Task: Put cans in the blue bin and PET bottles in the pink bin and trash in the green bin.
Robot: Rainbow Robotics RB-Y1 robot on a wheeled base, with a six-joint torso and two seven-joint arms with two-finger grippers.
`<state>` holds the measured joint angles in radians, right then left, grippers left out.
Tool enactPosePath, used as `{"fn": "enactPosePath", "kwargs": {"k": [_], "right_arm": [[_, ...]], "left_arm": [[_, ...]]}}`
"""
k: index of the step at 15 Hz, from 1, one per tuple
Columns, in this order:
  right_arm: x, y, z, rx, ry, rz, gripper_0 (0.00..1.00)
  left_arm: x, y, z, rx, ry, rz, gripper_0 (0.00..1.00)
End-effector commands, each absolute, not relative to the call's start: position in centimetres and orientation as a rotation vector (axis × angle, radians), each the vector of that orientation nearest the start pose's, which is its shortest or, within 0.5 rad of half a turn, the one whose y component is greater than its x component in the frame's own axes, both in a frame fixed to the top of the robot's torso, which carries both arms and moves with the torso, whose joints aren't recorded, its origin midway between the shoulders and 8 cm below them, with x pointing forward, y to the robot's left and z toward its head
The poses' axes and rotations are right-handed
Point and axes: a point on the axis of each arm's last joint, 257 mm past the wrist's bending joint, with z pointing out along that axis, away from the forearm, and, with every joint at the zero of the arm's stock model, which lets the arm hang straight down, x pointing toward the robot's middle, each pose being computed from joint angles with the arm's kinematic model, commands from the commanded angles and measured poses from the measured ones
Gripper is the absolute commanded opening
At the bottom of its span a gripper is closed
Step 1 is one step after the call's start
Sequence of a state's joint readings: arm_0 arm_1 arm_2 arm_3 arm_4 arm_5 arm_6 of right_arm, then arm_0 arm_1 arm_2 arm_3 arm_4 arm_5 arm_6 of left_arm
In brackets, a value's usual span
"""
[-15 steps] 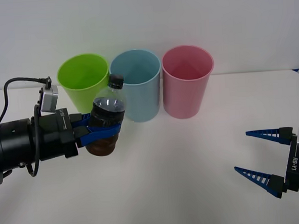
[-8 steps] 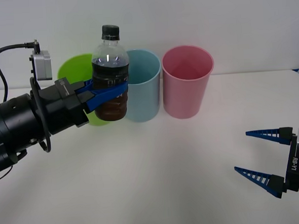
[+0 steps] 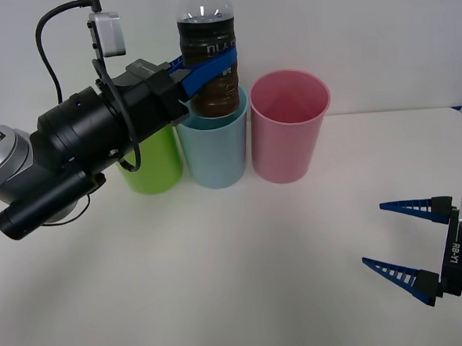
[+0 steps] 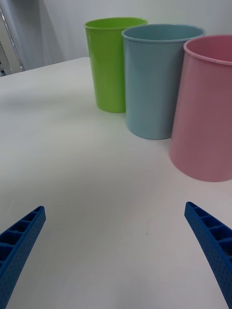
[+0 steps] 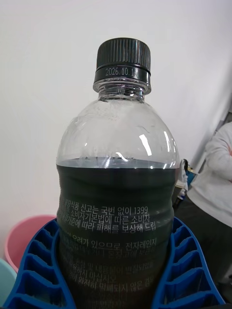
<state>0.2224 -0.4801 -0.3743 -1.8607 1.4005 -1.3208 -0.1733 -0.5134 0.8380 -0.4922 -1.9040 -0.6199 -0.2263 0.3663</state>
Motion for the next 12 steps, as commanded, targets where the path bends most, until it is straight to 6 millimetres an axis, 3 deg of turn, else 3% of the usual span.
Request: {"fn": "enactPosePath", "kwargs": {"k": [1, 9, 12], "right_arm": [[35.0, -23.5, -20.2, -1.012, 1.611, 0.566, 1.0], [35.0, -23.5, -20.2, -1.012, 1.611, 0.566, 1.0], [35.0, -23.5, -20.2, -1.012, 1.611, 0.566, 1.0]], "left_arm": [[50.5, 2.1, 4.7, 0.508, 1.294, -1.018, 0.0], [56.3, -2.2, 5.7, 0.453, 1.289, -0.997, 0.0], [59.0, -3.8, 4.6, 0.447, 1.313, -0.937, 0.0]]}}
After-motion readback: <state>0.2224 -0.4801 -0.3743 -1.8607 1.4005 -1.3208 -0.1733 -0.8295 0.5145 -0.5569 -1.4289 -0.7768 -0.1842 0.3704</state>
